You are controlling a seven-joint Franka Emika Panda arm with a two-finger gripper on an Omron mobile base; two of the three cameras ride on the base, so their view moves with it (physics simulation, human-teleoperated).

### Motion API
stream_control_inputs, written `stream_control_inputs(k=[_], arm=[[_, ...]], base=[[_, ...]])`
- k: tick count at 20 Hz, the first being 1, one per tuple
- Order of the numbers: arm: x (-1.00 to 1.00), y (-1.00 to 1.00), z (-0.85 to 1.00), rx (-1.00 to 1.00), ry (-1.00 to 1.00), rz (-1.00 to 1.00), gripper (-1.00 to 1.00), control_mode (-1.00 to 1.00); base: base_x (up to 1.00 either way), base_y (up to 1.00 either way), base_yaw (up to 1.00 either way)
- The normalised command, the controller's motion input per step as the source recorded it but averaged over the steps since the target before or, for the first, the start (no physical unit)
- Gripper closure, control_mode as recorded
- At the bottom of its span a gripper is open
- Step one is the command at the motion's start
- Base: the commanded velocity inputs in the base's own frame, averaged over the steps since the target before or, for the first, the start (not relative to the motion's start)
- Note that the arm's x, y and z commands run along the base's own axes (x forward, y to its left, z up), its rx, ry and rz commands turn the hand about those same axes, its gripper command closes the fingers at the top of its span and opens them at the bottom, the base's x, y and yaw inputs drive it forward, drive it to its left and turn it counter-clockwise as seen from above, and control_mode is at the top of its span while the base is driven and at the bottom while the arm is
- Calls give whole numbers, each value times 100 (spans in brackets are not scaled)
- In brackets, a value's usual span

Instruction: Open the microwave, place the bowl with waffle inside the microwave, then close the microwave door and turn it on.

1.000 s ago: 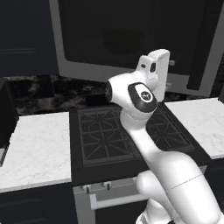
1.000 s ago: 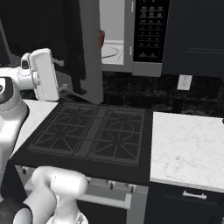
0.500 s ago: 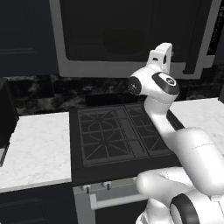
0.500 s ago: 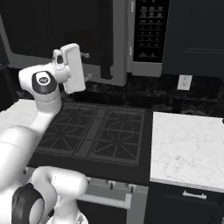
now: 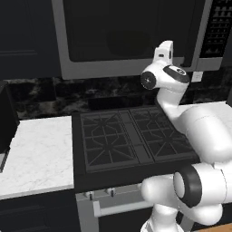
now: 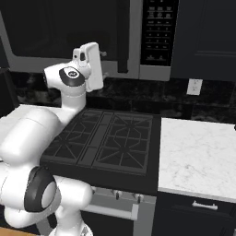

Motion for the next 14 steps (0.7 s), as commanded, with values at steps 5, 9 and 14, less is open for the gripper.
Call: stream_control_inputs(k=[5,9,14], arm=[[43,-6,1,0,14,0,-100,-100],[-33,-4,25,1,4,3,-100,-100],[-100,0,33,11,0,14,-100,-100]], base=[[0,0,0],[0,0,0],[0,0,0]])
